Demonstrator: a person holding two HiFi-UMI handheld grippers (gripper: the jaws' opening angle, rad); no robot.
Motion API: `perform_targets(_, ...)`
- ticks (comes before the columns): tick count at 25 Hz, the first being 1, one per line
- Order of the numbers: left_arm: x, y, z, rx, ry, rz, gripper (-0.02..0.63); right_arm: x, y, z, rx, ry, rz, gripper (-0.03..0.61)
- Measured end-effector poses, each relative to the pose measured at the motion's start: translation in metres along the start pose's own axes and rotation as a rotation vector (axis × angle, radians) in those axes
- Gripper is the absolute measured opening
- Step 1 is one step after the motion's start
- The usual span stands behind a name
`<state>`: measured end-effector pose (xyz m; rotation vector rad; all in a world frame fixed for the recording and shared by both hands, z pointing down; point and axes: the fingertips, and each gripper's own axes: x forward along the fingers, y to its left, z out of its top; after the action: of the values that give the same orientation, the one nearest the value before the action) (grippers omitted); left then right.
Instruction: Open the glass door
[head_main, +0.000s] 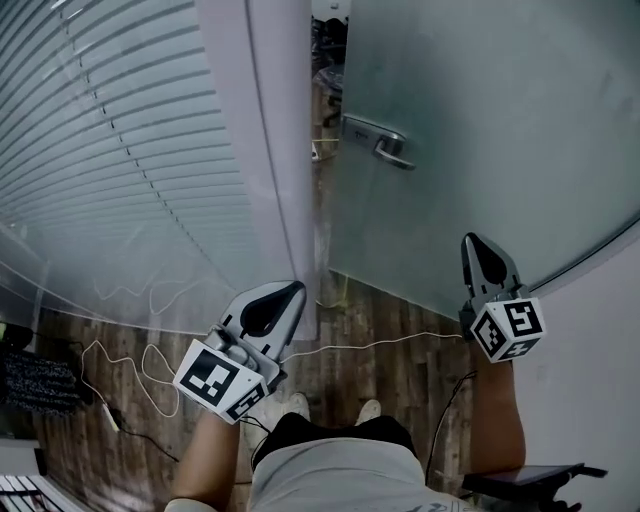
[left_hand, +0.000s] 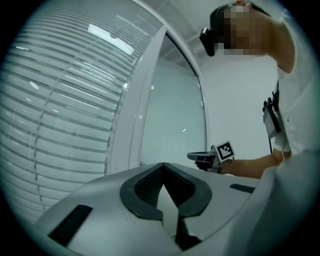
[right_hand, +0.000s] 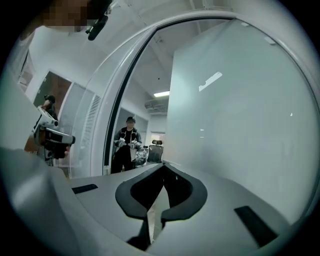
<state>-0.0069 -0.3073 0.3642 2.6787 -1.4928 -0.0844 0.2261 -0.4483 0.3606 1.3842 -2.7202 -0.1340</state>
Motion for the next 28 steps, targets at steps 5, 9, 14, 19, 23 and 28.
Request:
perform_targets(5, -0.007, -0.017, 0.006, 0.021, -0.008, -0.107, -0.002, -0.063, 0.018, 0.005, 0.022, -0.030, -0.100, 0.003)
perform_targets(9, 0.002, -0.010, 0.005, 0.008, 0.006, -0.164, -0.001, -0.080, 0.025, 0.007, 0.044, -0.035, -0.159, 0.002)
perform_targets(14, -0.011, -0.019, 0.013, 0.018, -0.004, -0.215, -0.002, -0.111, 0.061, 0.029, 0.007, -0.062, -0.169, 0.003)
perform_targets(19, -0.012, -0.022, 0.022, 0.009, -0.005, -0.231, -0.001, -0.128, 0.080, 0.049, -0.031, -0.070, -0.171, 0.003)
perform_targets(23, -0.022, -0.038, 0.023, 0.007, -0.011, -0.208, 0.000, -0.161, 0.090, 0.043, -0.041, -0.057, -0.161, 0.003)
perform_targets(28, -0.050, -0.074, 0.026, 0.013, -0.010, -0.190, -0.001, -0.222, 0.100, 0.039, -0.027, -0.045, -0.166, 0.003)
